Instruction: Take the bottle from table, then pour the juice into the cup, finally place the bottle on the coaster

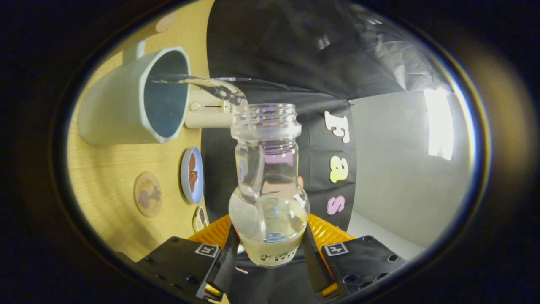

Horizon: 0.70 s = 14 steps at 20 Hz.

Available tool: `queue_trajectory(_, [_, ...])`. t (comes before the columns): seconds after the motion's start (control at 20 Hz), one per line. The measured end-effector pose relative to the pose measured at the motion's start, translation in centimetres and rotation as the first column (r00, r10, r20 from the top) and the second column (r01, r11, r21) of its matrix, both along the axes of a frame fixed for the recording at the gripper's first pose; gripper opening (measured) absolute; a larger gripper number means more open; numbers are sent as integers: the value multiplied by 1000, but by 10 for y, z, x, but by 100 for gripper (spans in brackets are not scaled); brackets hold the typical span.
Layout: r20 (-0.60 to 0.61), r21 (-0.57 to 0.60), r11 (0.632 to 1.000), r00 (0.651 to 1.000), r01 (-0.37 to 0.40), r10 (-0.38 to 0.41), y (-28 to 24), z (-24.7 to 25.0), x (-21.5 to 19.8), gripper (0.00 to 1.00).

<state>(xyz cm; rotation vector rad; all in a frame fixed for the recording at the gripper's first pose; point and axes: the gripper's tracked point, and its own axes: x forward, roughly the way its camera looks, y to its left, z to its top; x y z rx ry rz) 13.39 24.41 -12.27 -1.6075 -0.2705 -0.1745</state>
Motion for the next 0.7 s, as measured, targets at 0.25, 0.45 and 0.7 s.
queue_trajectory(0.25, [13, -8, 1000, 1000, -4, 4, 3, 4, -1, 75])
queue_trajectory(0.45, [23, -11, 1000, 1000, -8, 8, 2, 8, -2, 75])
queue_trajectory(0.7, [35, -23, 1000, 999, -6, 7, 1, 11, -1, 75])
